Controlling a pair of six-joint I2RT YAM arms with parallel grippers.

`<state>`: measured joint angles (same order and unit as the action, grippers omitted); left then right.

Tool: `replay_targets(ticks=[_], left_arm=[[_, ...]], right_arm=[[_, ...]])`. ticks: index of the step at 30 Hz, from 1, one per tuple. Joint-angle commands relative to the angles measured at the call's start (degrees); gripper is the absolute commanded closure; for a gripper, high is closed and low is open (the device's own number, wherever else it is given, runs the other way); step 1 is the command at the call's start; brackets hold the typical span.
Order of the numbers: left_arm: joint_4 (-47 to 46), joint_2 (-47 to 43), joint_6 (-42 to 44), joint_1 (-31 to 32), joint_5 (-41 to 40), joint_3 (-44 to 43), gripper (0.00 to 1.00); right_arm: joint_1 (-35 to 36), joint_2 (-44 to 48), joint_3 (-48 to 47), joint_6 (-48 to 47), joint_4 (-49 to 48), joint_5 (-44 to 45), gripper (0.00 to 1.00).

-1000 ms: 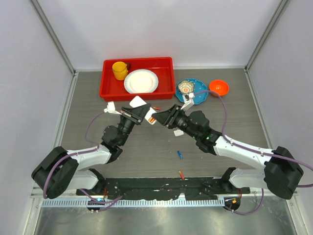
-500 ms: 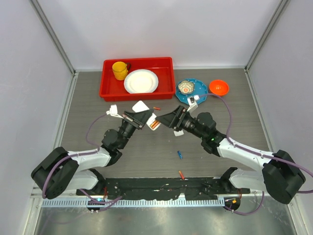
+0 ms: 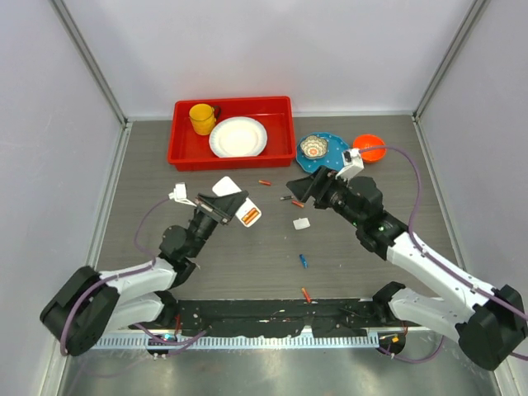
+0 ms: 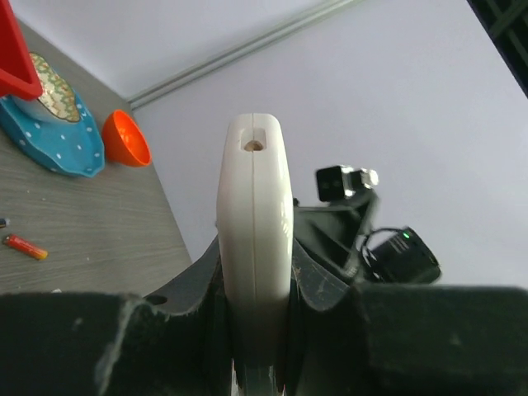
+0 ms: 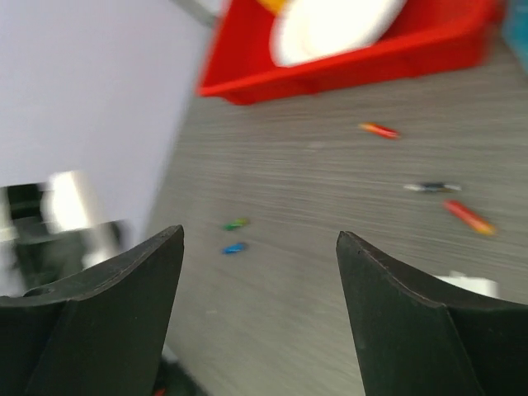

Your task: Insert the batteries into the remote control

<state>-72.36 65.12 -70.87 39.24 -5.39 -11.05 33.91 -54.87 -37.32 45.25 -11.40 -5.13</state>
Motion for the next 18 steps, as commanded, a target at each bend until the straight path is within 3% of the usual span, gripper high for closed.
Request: replay_targets(ticks=[1, 3, 4, 9, 18], left_arm=[[18.4, -9.5, -8.0, -8.3, 18.9, -4.8, 1.00], [32.7, -12.3, -4.6, -13.0, 28.5, -7.1, 1.00], [33.7, -14.3, -3.7, -14.4, 31.3, -7.4, 1.00], [30.4, -17.4, -4.7, -17.5, 37.1, -4.4, 1.00], [17.4, -10.2, -8.3, -17.5, 40.2, -0.4, 1.00]], right_arm=[[-0.2, -6.1, -7.6, -13.2, 23.8, 18.9, 0.21], [-0.2, -9.8, -9.2, -17.5, 25.7, 21.4, 0.22], [-0.2, -11.6, -9.9, -18.7, 28.1, 21.6, 0.22], [0.3, -21.5, -11.2, -22.0, 31.3, 17.7, 0.20], [6.2, -24.0, -7.9, -22.4, 24.9, 19.5, 0.14]])
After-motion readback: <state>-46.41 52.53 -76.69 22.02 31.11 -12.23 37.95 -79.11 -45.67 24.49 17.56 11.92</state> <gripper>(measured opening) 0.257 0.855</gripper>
